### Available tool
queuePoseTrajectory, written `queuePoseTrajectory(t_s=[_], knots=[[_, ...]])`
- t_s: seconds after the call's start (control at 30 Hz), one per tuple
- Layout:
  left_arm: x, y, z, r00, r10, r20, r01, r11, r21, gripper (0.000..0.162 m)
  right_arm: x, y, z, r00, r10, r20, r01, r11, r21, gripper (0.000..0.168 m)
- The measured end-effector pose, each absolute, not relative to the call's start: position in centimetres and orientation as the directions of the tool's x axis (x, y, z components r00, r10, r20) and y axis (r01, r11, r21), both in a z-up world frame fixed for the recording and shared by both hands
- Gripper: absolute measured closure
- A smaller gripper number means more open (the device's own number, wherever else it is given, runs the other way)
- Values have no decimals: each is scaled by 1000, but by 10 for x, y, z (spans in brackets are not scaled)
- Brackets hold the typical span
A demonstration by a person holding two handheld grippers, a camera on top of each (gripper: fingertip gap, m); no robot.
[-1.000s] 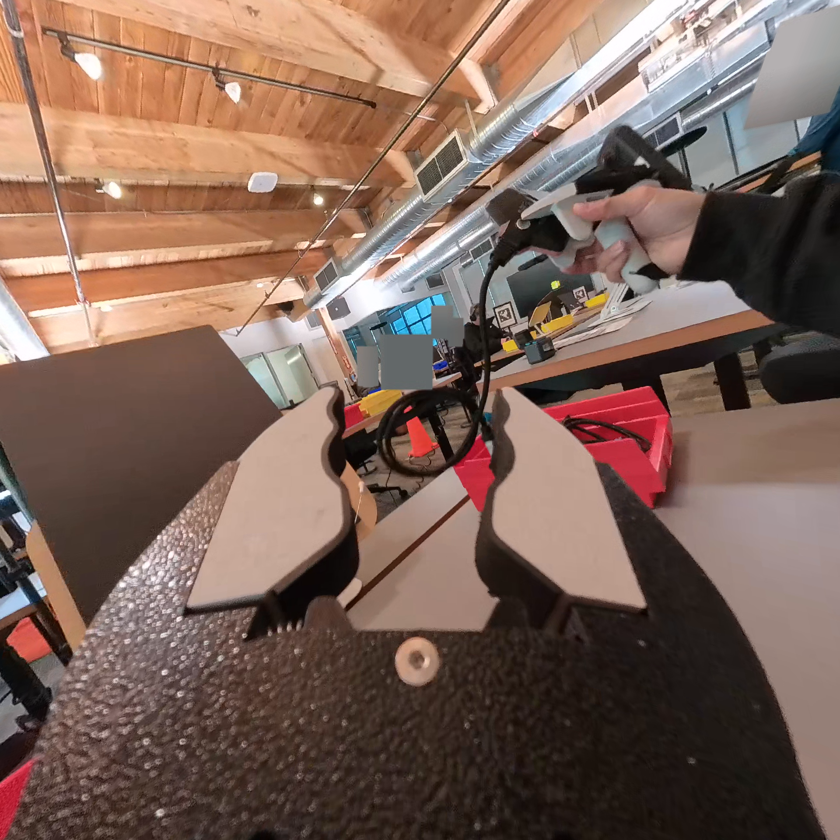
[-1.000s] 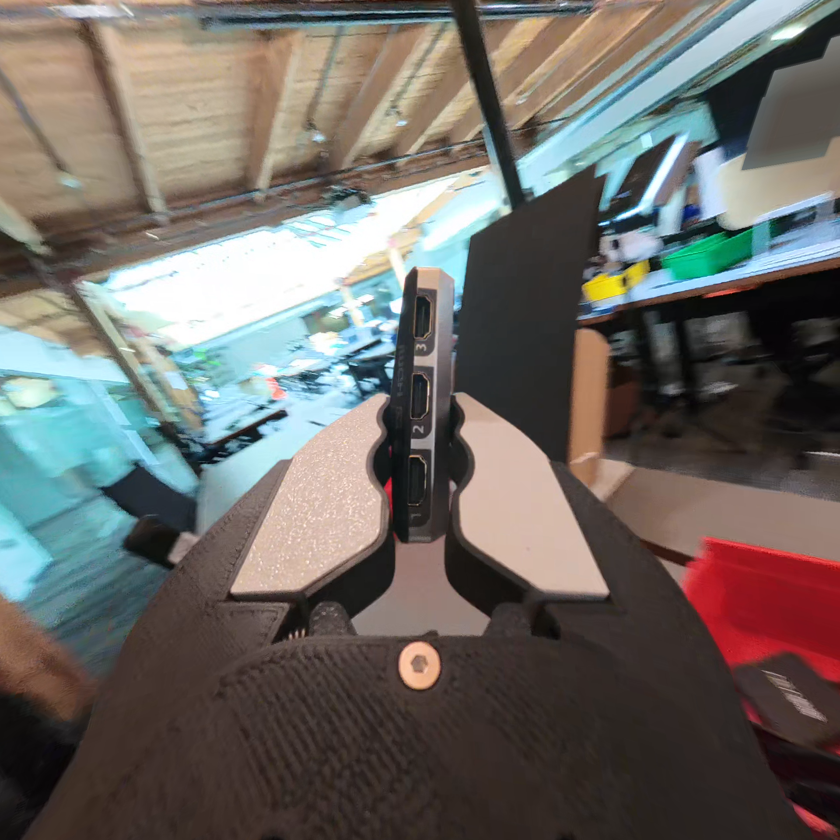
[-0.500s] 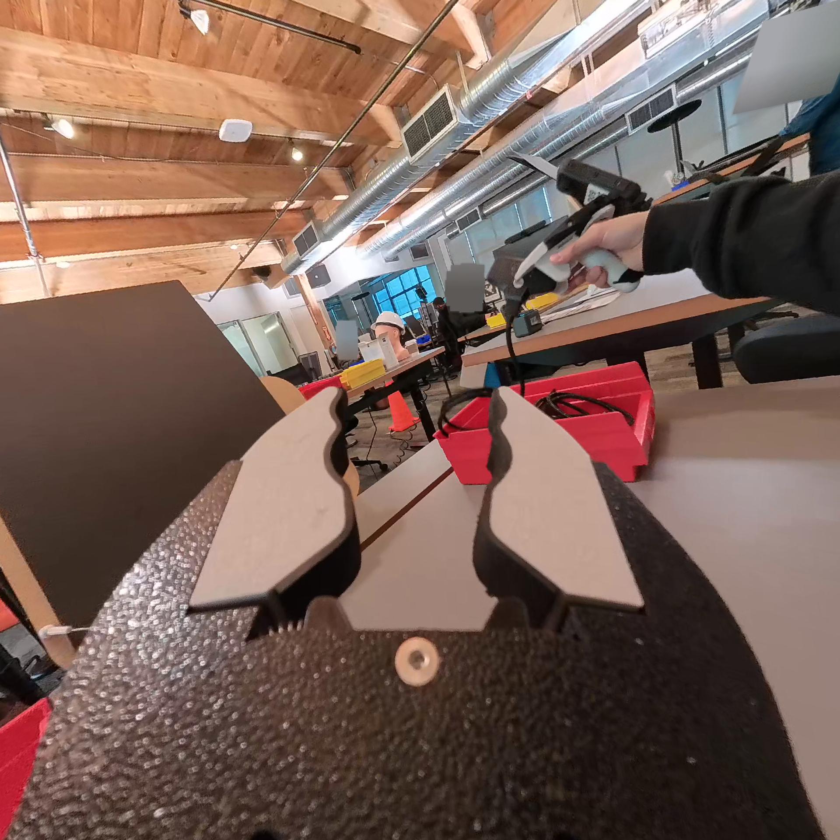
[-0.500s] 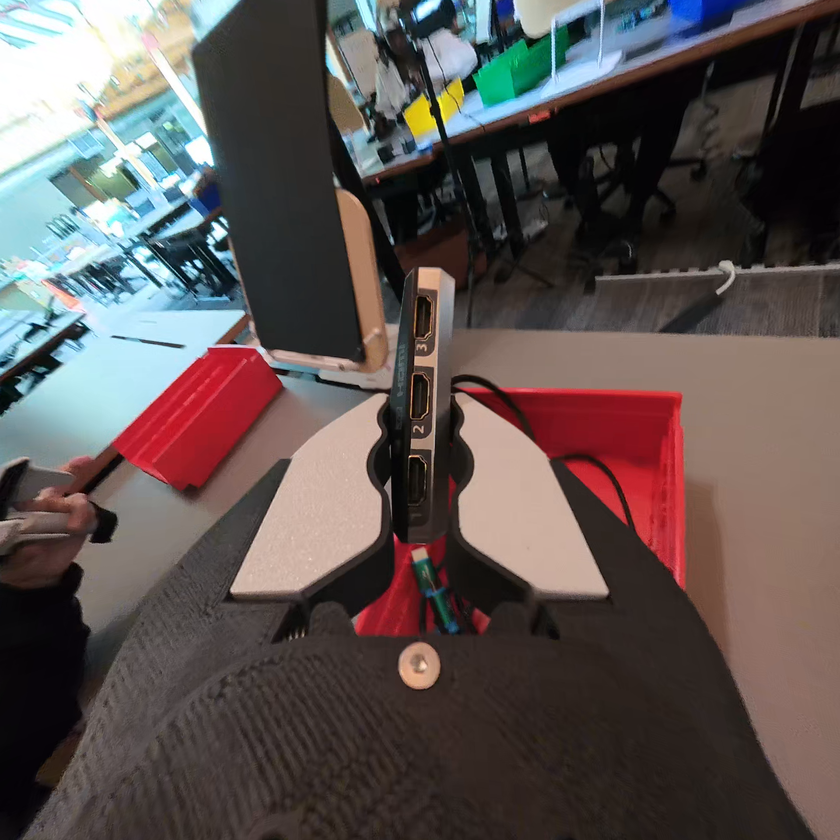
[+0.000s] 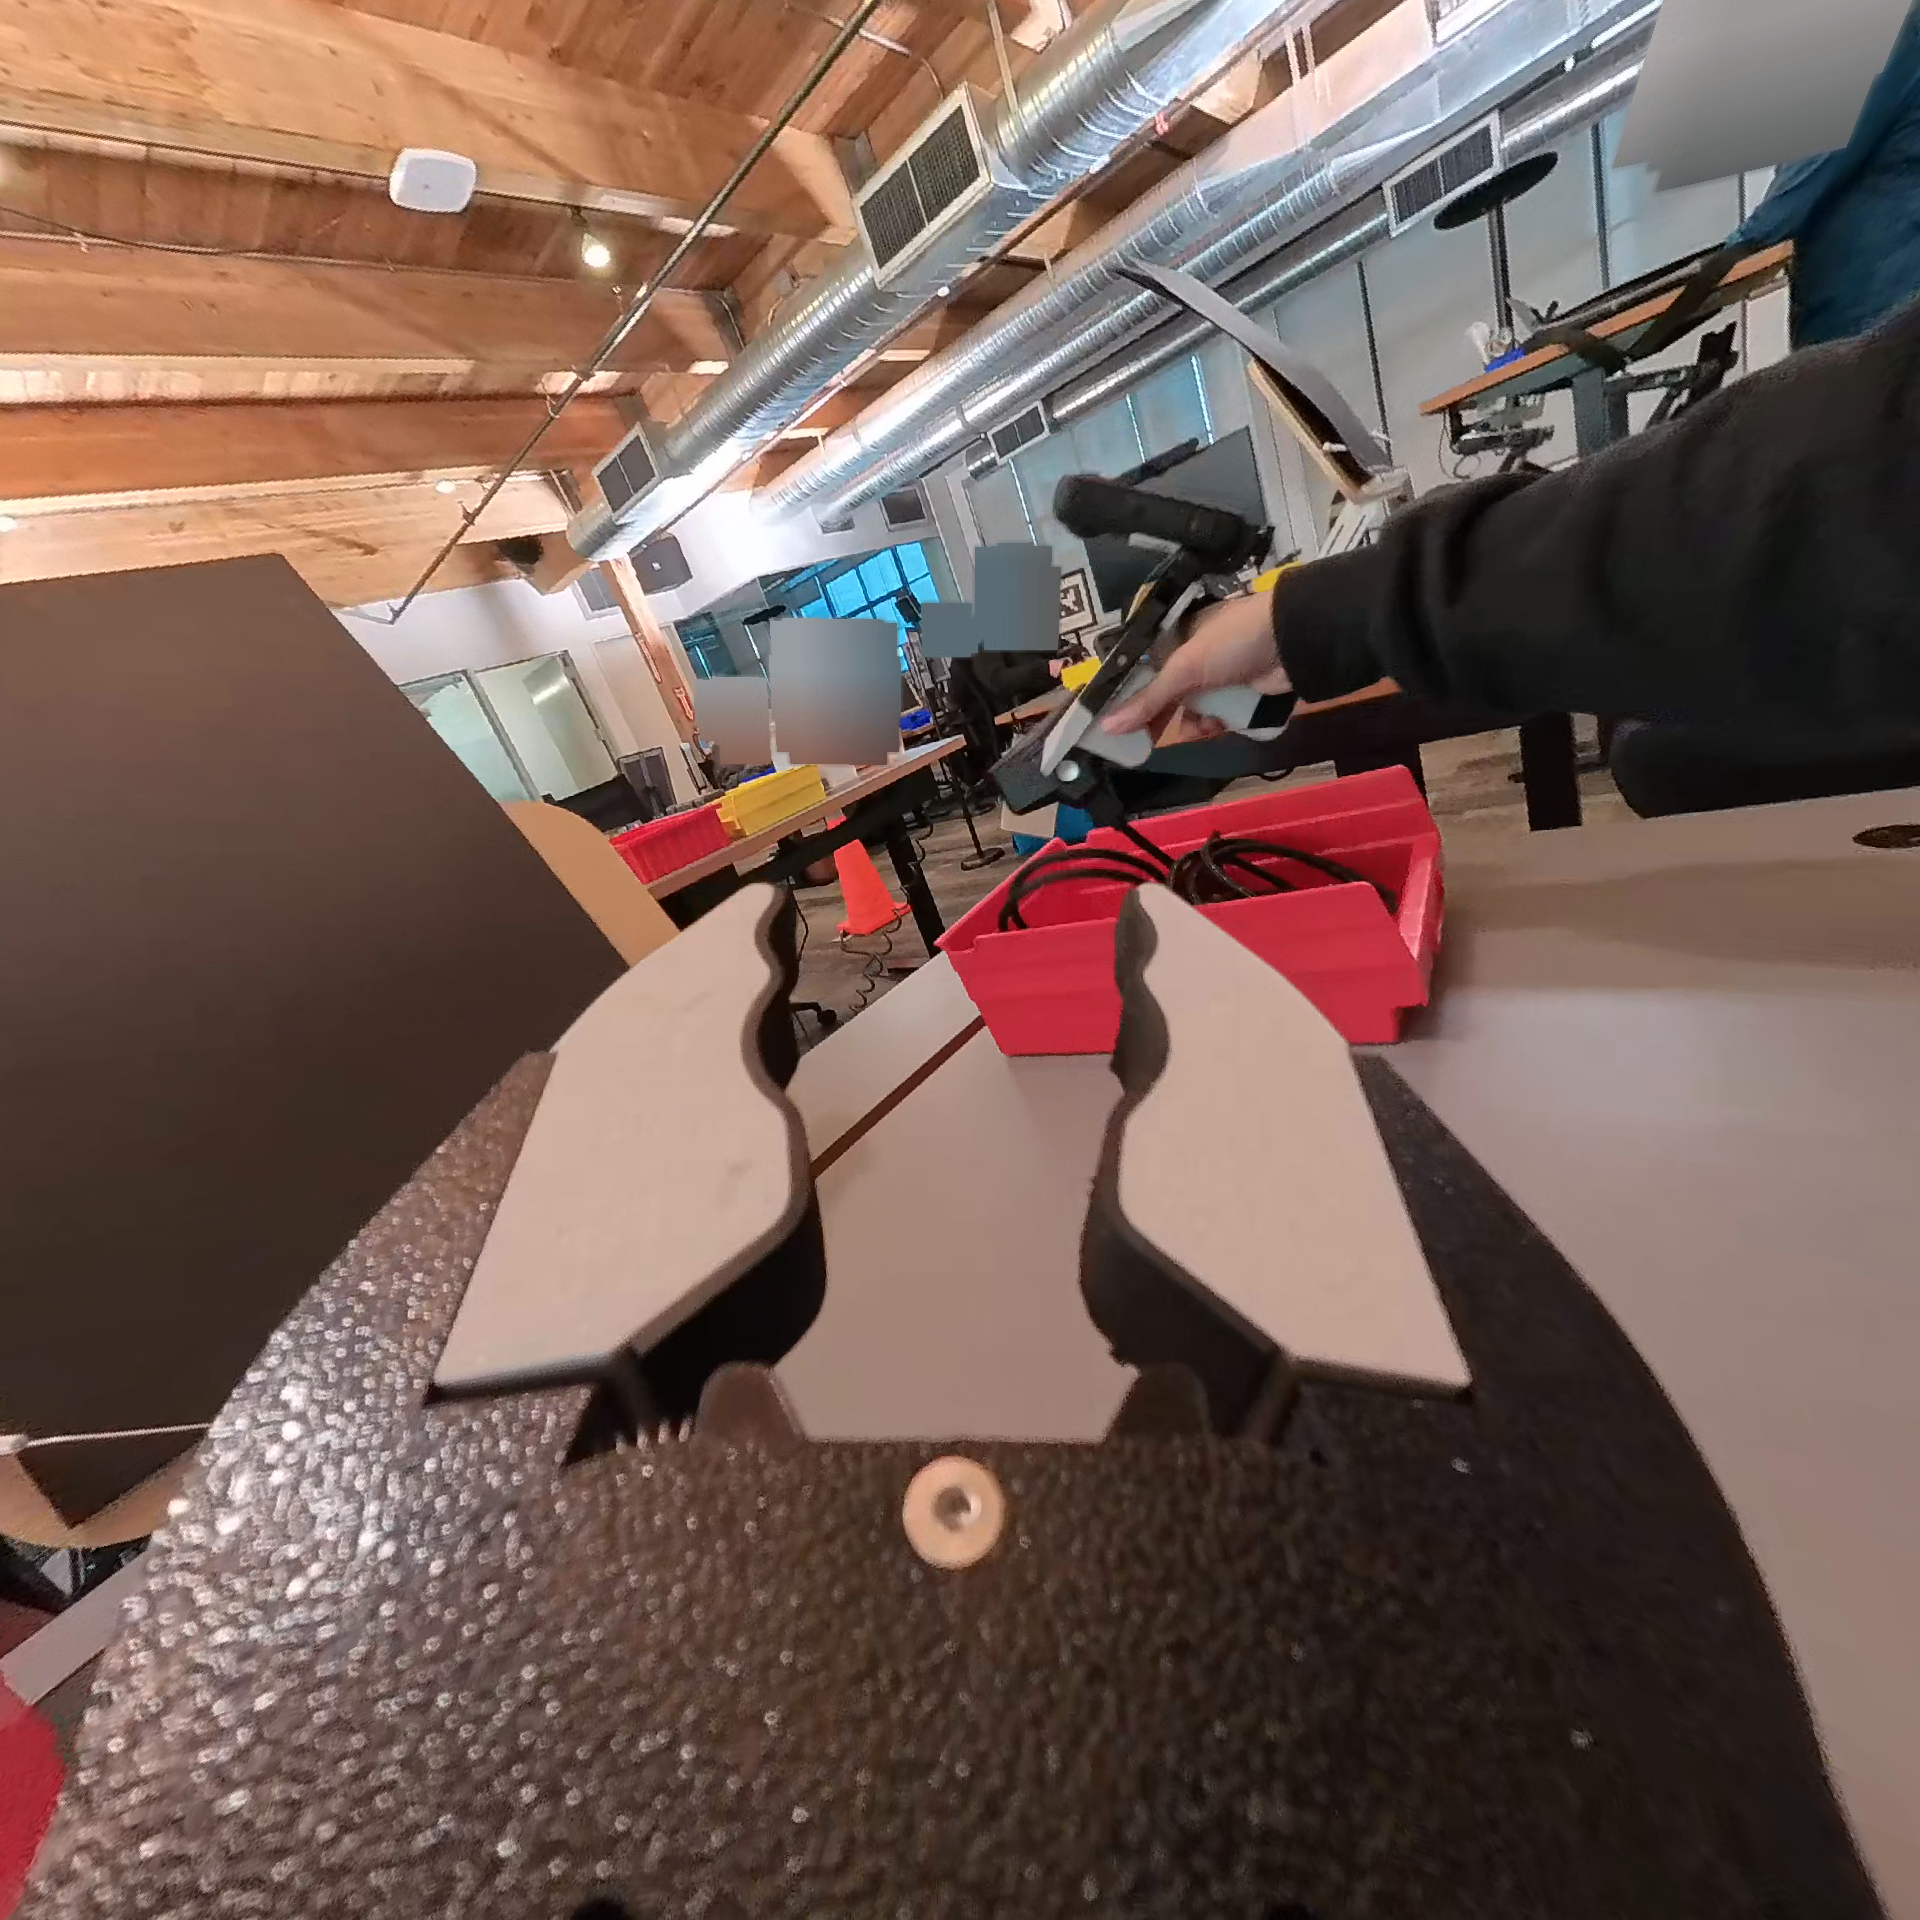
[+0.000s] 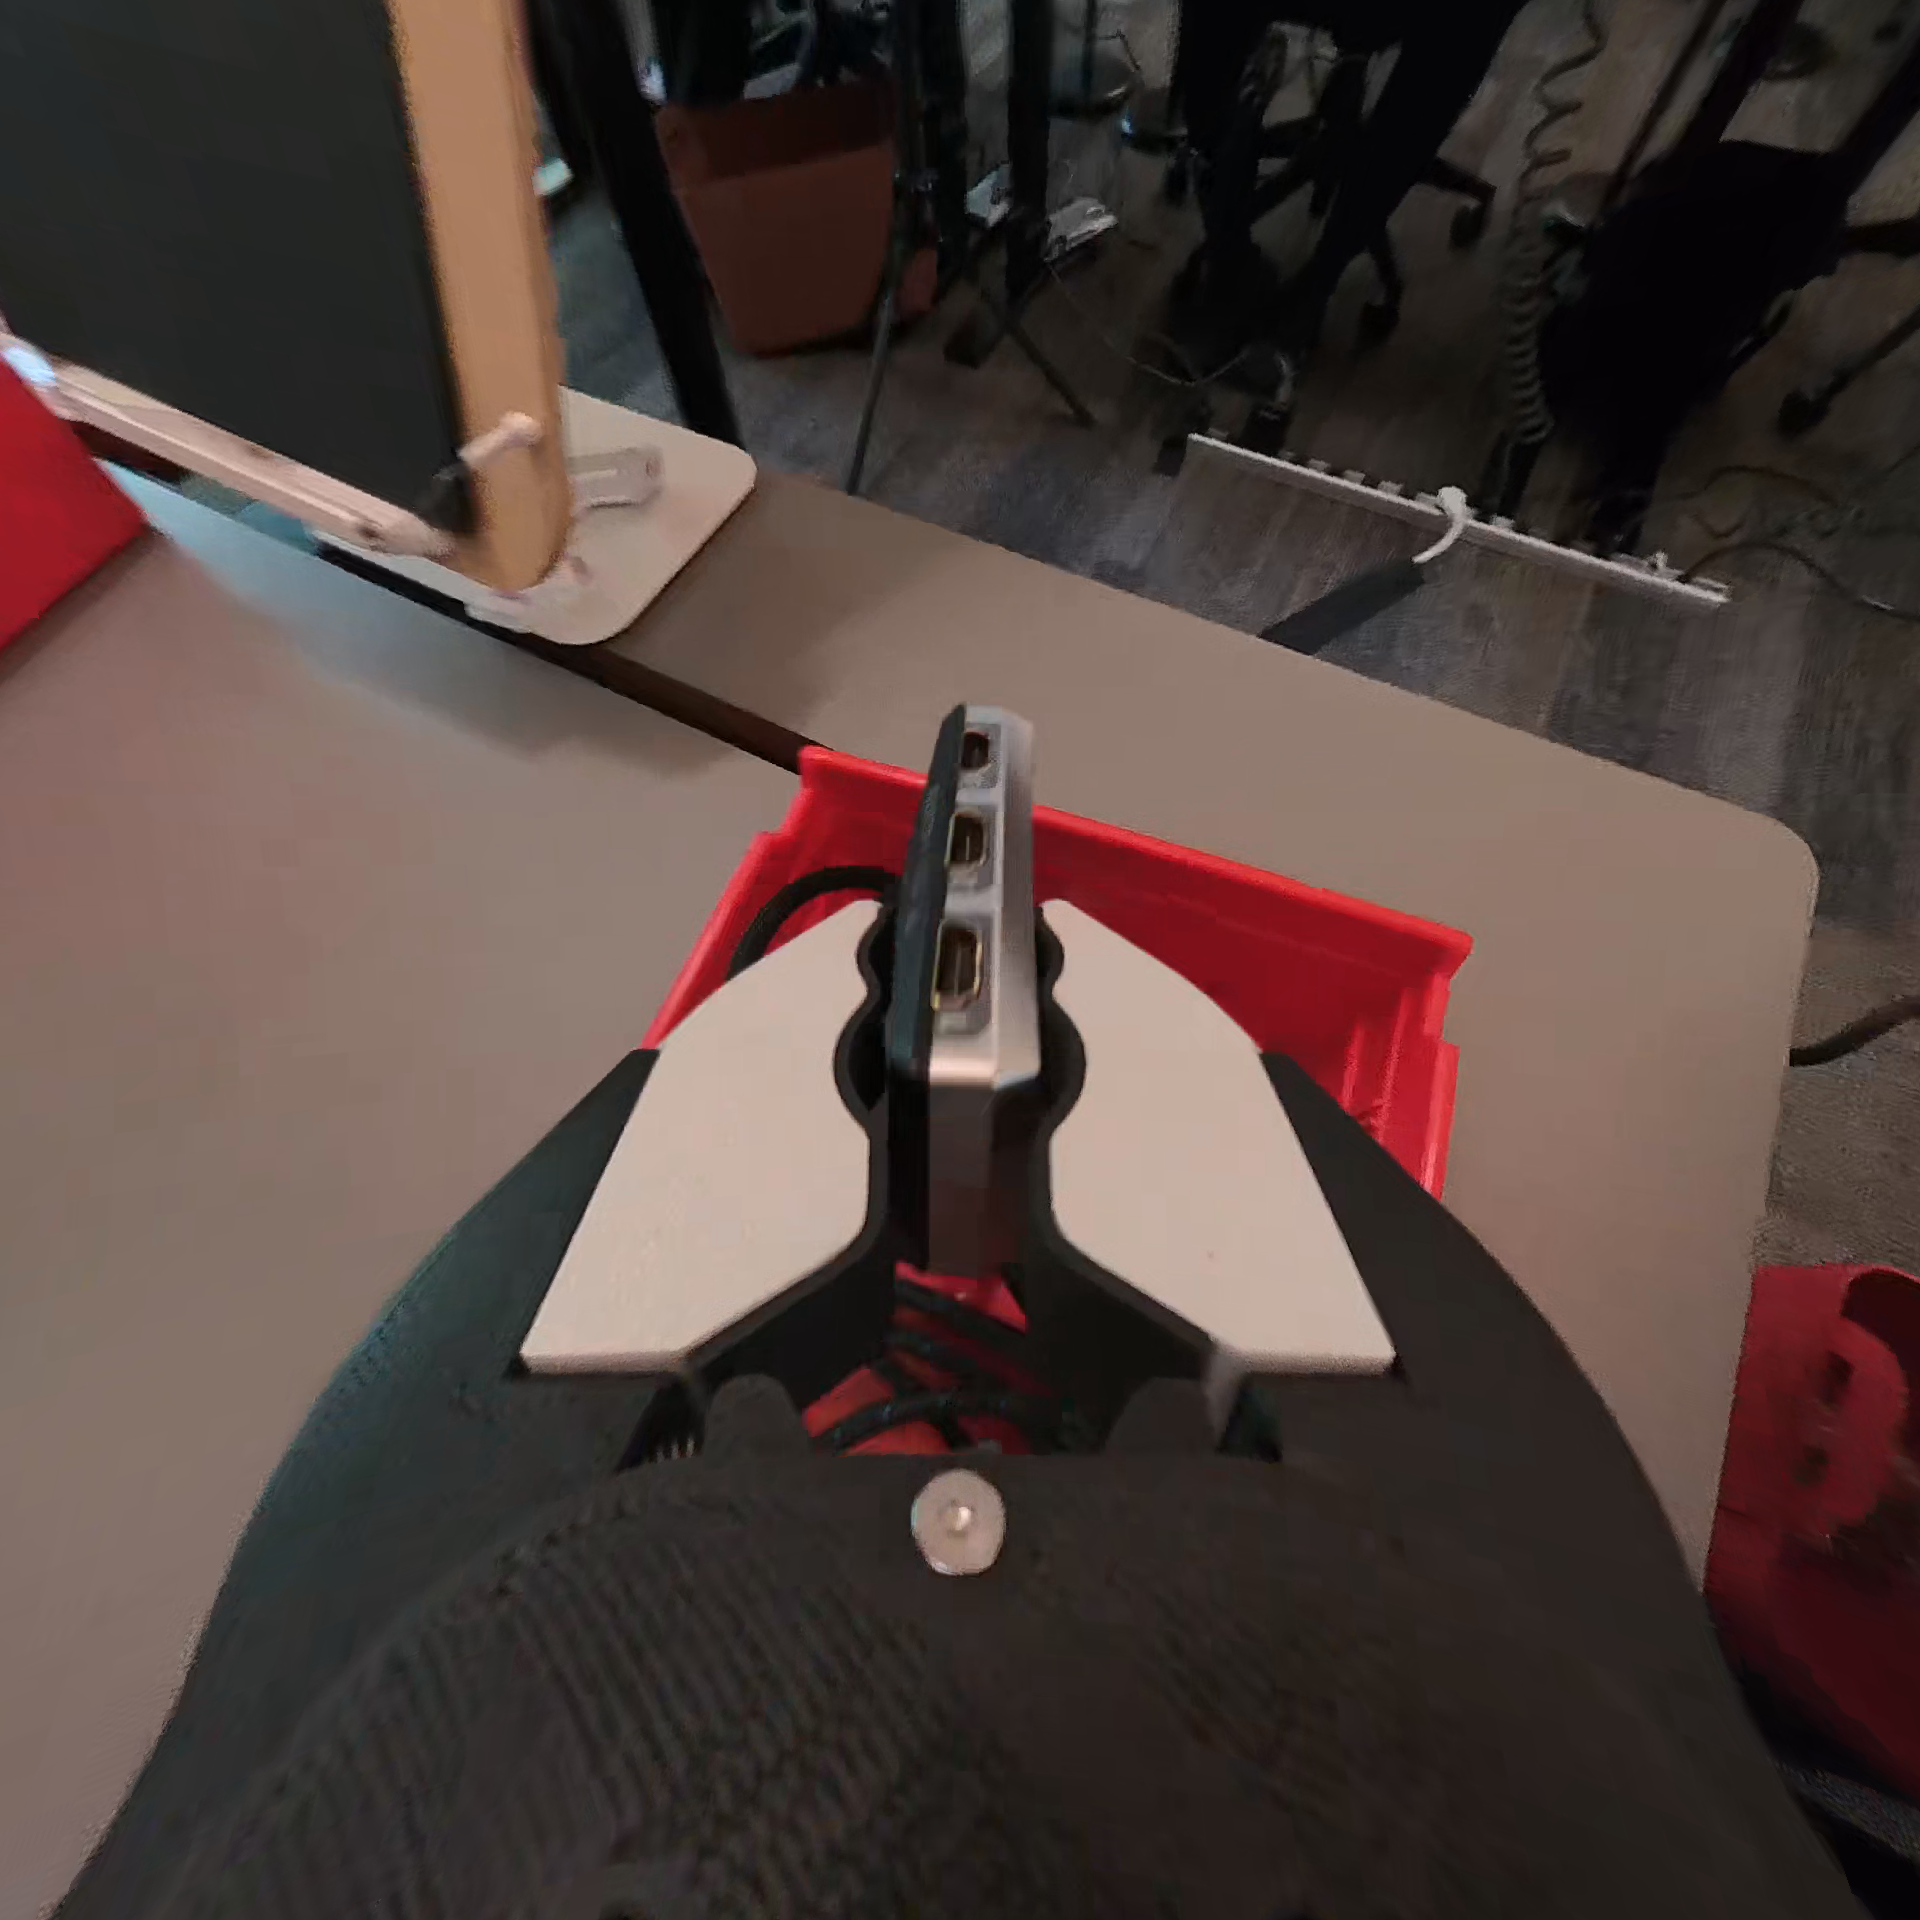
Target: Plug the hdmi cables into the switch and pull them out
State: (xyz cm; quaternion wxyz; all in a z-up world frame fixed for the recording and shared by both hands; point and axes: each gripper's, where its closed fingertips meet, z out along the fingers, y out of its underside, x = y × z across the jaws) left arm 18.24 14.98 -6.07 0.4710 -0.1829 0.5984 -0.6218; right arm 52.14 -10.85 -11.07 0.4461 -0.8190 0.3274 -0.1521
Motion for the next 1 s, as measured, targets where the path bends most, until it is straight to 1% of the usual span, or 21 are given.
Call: queuePoseTrajectory(t_s=[0.07,0.1,0.13,0.23,0.33,0.43,0.53,0.6,0.63,0.67,0.73,0.77,0.8,0.83,0.87,0.9,1.0], knots=[[183,147,-64,-497,-796,-344,359,172,-917,104,528,-101,-135,738,-674,-25,-415,-423,-806,123],[184,146,-65,-500,-793,-348,354,180,-918,104,530,-99,-144,729,-685,-18,-424,-431,-797,116],[185,146,-67,-501,-791,-352,348,188,-918,104,532,-98,-150,719,-695,-4,-426,-436,-793,111],[186,146,-71,-507,-785,-356,335,201,-921,104,545,-110,-156,645,-761,71,-425,-434,-794,105],[187,148,-73,-515,-785,-345,328,191,-925,104,528,-103,-161,745,-667,17,-413,-480,-773,124],[187,149,-72,-521,-787,-330,327,173,-929,104,517,-112,-176,765,-643,26,-447,-559,-699,126],[187,148,-73,-532,-784,-319,325,158,-932,104,509,-115,-182,796,-605,23,-428,-589,-685,142],[186,147,-73,-536,-783,-316,326,154,-933,104,514,-121,-187,777,-627,58,-437,-603,-667,143],[186,146,-73,-537,-782,-318,326,155,-932,104,523,-125,-184,751,-652,106,-427,-602,-675,145],[186,146,-73,-538,-781,-319,326,156,-932,104,533,-126,-176,719,-680,144,-403,-577,-711,145],[186,145,-74,-539,-779,-321,323,161,-933,104,550,-121,-154,666,-727,165,-334,-489,-806,139],[186,145,-75,-540,-777,-323,321,165,-933,104,551,-111,-147,691,-709,138,-299,-454,-839,145],[187,145,-76,-538,-778,-324,318,168,-933,104,550,-103,-149,725,-680,113,-292,-452,-843,152],[187,145,-77,-537,-779,-324,315,170,-934,104,553,-104,-157,726,-676,127,-317,-493,-810,151],[188,146,-77,-538,-778,-323,313,171,-934,104,559,-112,-169,707,-684,183,-352,-564,-747,152],[188,146,-78,-538,-779,-322,312,171,-935,104,566,-121,-177,686,-680,258,-362,-627,-690,159],[190,147,-81,-541,-780,-316,304,168,-938,104,575,-119,-178,704,-595,388,-254,-720,-646,168]])
